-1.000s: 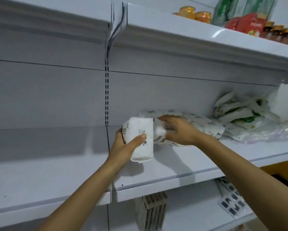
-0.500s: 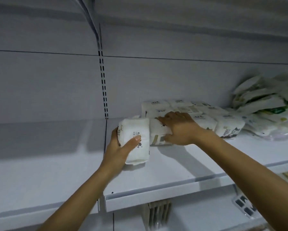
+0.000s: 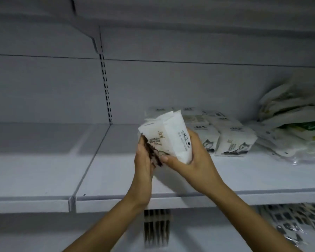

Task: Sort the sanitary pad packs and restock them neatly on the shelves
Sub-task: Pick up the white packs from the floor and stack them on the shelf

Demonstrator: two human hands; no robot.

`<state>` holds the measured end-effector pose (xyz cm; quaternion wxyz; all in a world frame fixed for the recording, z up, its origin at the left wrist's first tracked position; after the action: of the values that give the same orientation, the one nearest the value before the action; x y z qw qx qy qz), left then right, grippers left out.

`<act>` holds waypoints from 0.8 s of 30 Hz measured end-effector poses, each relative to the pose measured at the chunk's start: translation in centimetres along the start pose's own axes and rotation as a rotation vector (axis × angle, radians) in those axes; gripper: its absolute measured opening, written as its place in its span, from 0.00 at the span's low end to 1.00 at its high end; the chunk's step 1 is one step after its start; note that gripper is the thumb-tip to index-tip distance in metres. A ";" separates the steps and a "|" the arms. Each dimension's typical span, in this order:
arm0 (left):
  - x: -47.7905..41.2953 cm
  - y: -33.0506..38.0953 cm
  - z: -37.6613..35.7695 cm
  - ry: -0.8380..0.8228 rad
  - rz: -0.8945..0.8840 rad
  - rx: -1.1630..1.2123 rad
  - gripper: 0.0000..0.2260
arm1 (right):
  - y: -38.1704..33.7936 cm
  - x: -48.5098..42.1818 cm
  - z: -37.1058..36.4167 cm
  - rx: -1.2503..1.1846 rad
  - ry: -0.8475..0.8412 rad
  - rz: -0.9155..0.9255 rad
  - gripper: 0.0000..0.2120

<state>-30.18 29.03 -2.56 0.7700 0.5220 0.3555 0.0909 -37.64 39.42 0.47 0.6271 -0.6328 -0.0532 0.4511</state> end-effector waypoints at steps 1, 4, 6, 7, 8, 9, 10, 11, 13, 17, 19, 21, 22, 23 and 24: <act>-0.1 -0.1 -0.8 -0.009 -0.021 -0.117 0.28 | 0.0 -0.1 2.1 0.035 0.011 0.003 0.31; -1.7 -1.7 -0.6 0.021 -0.163 -0.713 0.30 | 0.5 -0.2 7.7 0.229 -0.036 -0.066 0.34; -3.4 -4.0 0.0 0.086 -0.173 -1.055 0.32 | 1.1 -0.5 9.9 0.358 -0.109 -0.092 0.36; -3.9 -4.8 0.0 0.084 -0.130 -1.099 0.32 | 1.4 -0.7 10.4 0.432 -0.151 -0.074 0.36; -4.2 -5.0 -0.3 0.062 -0.099 -1.062 0.32 | 1.9 -0.9 10.7 0.469 -0.179 -0.056 0.37; -4.2 -5.0 -0.7 0.048 -0.099 -0.994 0.32 | 2.7 -1.0 11.0 0.444 -0.179 -0.060 0.37; -4.0 -4.9 -1.1 0.045 -0.125 -0.937 0.32 | 3.7 -0.8 11.3 0.358 -0.143 -0.093 0.38; -3.7 -4.6 -1.4 0.057 -0.153 -0.905 0.33 | 4.9 -0.4 11.5 0.250 -0.081 -0.134 0.39; -3.5 -3.9 -1.3 0.095 -0.176 -0.883 0.34 | 6.7 0.8 11.4 0.114 0.036 -0.124 0.37; -3.7 -4.0 -0.8 0.116 -0.147 -0.959 0.31 | 7.0 1.8 11.3 0.133 0.147 0.020 0.38; -3.8 -4.3 -1.1 0.085 -0.131 -1.005 0.32 | 6.8 1.7 11.6 0.133 0.178 0.046 0.37; -3.9 -4.3 -1.3 0.086 -0.137 -1.030 0.32 | 6.7 1.7 11.7 0.162 0.182 0.075 0.33; -4.0 -4.3 -1.3 0.085 -0.141 -1.038 0.32 | 6.8 1.7 11.7 0.183 0.181 0.079 0.31; -4.1 -4.5 -1.4 0.073 -0.135 -1.037 0.32 | 6.8 1.7 11.7 0.197 0.184 0.075 0.31; -4.1 -4.7 -1.4 0.043 -0.117 -1.022 0.33 | 6.9 1.8 11.7 0.203 0.188 0.070 0.30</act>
<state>-35.17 25.95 -5.11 0.9231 0.0564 0.3102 0.2202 -47.53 47.85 -3.97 0.6740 -0.6071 0.0737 0.4145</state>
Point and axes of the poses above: each hand's wrist, its own x-axis away from the middle knuckle, its own z-axis out of the back of the hand, y = z × x, the point moved 7 cm from there along -x, towards the middle knuckle, and after that the axes turned 13 degrees about -x, right-handed, at the moved point
